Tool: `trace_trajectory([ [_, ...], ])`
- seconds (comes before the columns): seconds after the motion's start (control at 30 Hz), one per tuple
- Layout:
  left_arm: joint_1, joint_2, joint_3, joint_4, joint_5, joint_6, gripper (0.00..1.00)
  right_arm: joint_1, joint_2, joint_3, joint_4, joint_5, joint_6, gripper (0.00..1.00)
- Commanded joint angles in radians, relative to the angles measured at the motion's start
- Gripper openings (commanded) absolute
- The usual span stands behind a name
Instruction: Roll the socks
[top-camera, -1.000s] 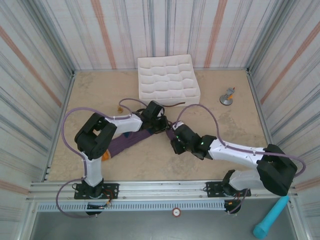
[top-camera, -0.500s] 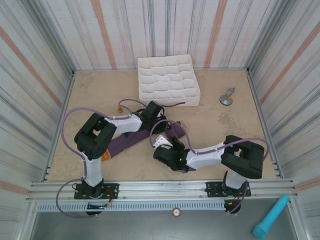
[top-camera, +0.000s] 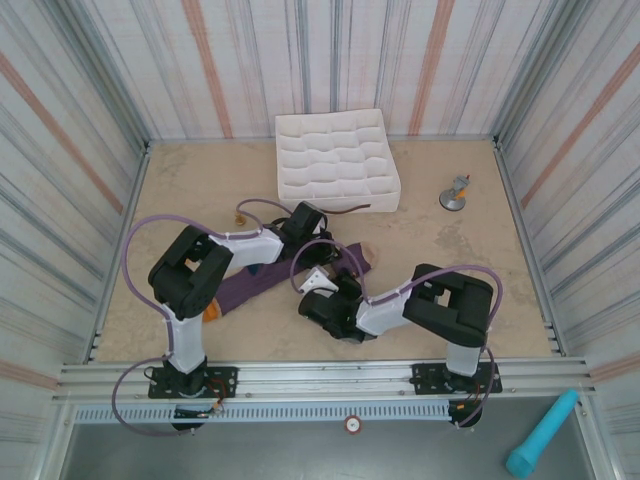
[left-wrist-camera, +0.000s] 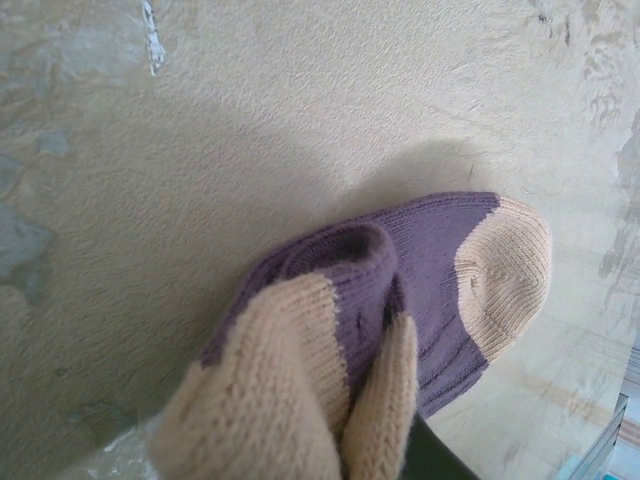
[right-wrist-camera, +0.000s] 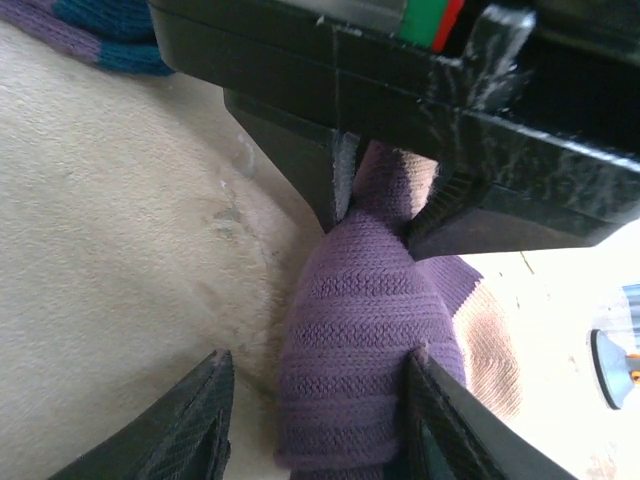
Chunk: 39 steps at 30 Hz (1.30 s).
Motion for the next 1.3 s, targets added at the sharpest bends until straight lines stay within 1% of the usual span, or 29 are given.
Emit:
trace_trajectory([
  [0.0, 0.008, 0.008, -0.042, -0.1, -0.001, -0.01, 0.0, -0.023, 0.038, 0.02, -0.006, 0.022, 0.046, 0.44],
  [0.07, 0.009, 0.005, -0.043, -0.1, 0.003, -0.01, 0.0, -0.032, 0.042, 0.017, -0.029, 0.016, 0.079, 0.39],
  [0.33, 0.012, -0.009, -0.05, -0.096, 0.0, -0.005, 0.0, -0.062, 0.004, -0.023, -0.082, -0.051, 0.177, 0.1],
  [0.37, 0.014, -0.009, -0.05, -0.095, -0.002, -0.006, 0.01, -0.066, -0.003, -0.03, -0.083, -0.067, 0.183, 0.06],
  [0.4, 0.014, -0.01, -0.049, -0.096, -0.002, -0.004, 0.06, -0.074, -0.011, -0.036, -0.087, -0.091, 0.193, 0.02],
  [0.43, 0.015, -0.011, -0.048, -0.095, 0.0, -0.002, 0.12, -0.085, -0.018, -0.04, -0.095, -0.121, 0.206, 0.0],
  [0.57, 0.016, -0.019, -0.044, -0.096, 0.006, 0.0, 0.42, -0.115, -0.036, -0.069, -0.093, -0.185, 0.235, 0.0],
  [0.6, 0.016, -0.021, -0.044, -0.095, 0.007, 0.0, 0.48, -0.123, -0.036, -0.071, -0.095, -0.199, 0.237, 0.0],
  [0.63, 0.018, -0.024, -0.042, -0.095, 0.009, 0.0, 0.51, -0.129, -0.036, -0.071, -0.103, -0.209, 0.243, 0.0],
  [0.7, 0.021, -0.027, -0.038, -0.094, 0.015, 0.002, 0.53, -0.146, -0.03, -0.071, -0.112, -0.224, 0.255, 0.0],
  [0.8, 0.033, -0.039, -0.054, -0.055, 0.031, -0.002, 0.56, -0.186, -0.027, -0.078, -0.13, -0.298, 0.29, 0.0],
  [0.87, 0.045, -0.043, -0.062, -0.041, 0.04, -0.002, 0.59, -0.201, -0.039, -0.09, -0.125, -0.315, 0.296, 0.0],
  [0.93, 0.059, -0.048, -0.076, -0.005, 0.064, -0.004, 0.6, -0.22, -0.06, -0.097, -0.124, -0.358, 0.296, 0.0],
  [1.07, 0.085, -0.057, -0.109, 0.068, 0.105, -0.015, 0.61, -0.268, -0.094, -0.113, -0.119, -0.451, 0.3, 0.0],
  [1.27, 0.095, -0.101, -0.12, 0.094, 0.102, 0.001, 0.61, -0.313, -0.125, -0.129, -0.12, -0.553, 0.306, 0.0],
])
